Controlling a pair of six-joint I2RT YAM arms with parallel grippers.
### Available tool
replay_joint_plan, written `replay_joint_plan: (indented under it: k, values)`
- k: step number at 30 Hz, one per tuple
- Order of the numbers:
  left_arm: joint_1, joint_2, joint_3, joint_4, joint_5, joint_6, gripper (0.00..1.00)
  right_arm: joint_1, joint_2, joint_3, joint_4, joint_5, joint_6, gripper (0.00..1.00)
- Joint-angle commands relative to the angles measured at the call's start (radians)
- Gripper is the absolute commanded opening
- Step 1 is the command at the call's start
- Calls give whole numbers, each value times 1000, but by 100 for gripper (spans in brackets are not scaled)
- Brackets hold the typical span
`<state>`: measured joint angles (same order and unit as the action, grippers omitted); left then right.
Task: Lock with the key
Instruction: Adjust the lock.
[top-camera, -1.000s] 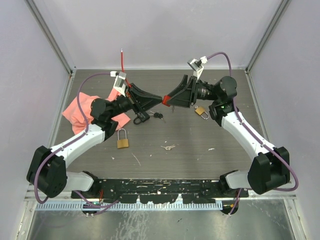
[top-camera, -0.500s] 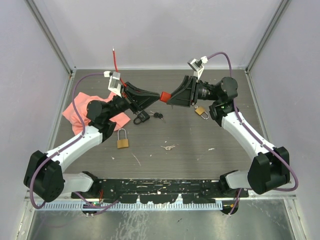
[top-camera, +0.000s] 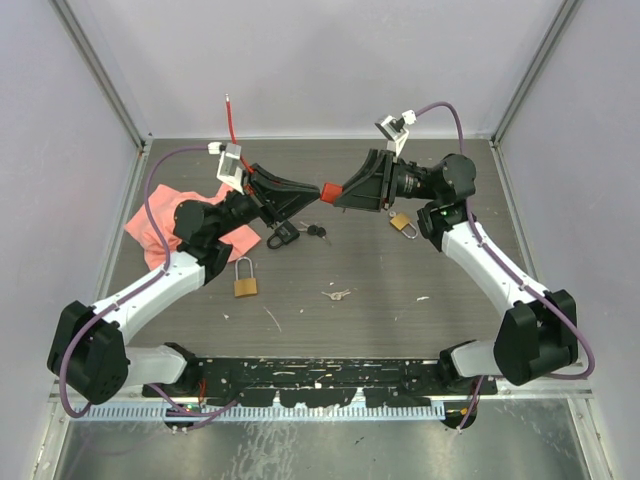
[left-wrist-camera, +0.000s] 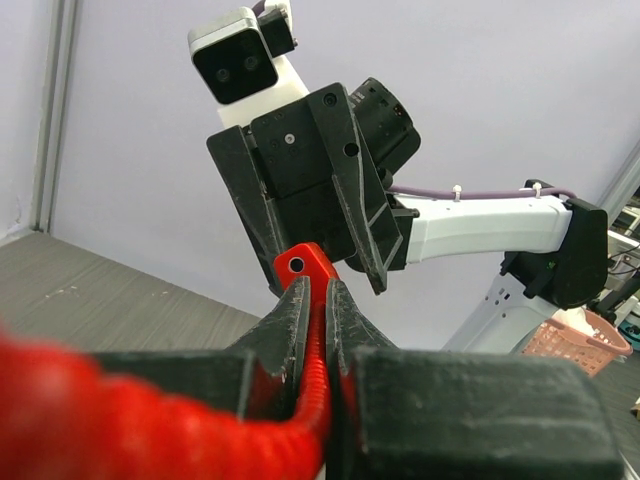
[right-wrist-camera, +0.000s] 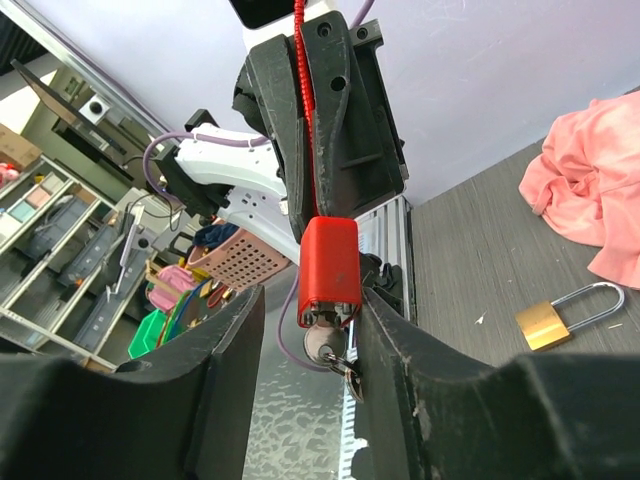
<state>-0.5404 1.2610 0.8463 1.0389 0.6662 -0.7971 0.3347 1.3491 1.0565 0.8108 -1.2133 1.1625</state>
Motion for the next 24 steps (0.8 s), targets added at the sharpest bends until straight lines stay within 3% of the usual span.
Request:
replay_joint_plan:
  k: [1, 5, 13, 15, 18, 19, 21, 24]
  values:
    - [4, -6, 5, 40, -10, 6, 0, 4, -1, 48, 83, 10, 29, 45]
    - [4, -1, 5, 40, -10, 3, 0, 6, 6, 53, 85, 13, 27, 39]
    - [5, -2, 0, 32, 9, 1, 3, 4, 15, 57, 82, 9, 4, 9]
    - [6, -11, -6, 29, 10, 0, 16, 1, 13, 61, 77, -5, -19, 5]
    - [21, -43, -41, 17, -32, -25, 60, -12, 3, 60, 73, -32, -66, 2]
    - [30, -62, -60, 15, -55, -34, 70, -18, -1, 59, 71, -43, -84, 2]
    - [54, -107, -99, 2, -88, -46, 83, -28, -15, 54, 59, -62, -137, 1]
    - [115, -178, -135, -55, -85, -84, 92, -37, -40, 51, -9, -95, -237, 1]
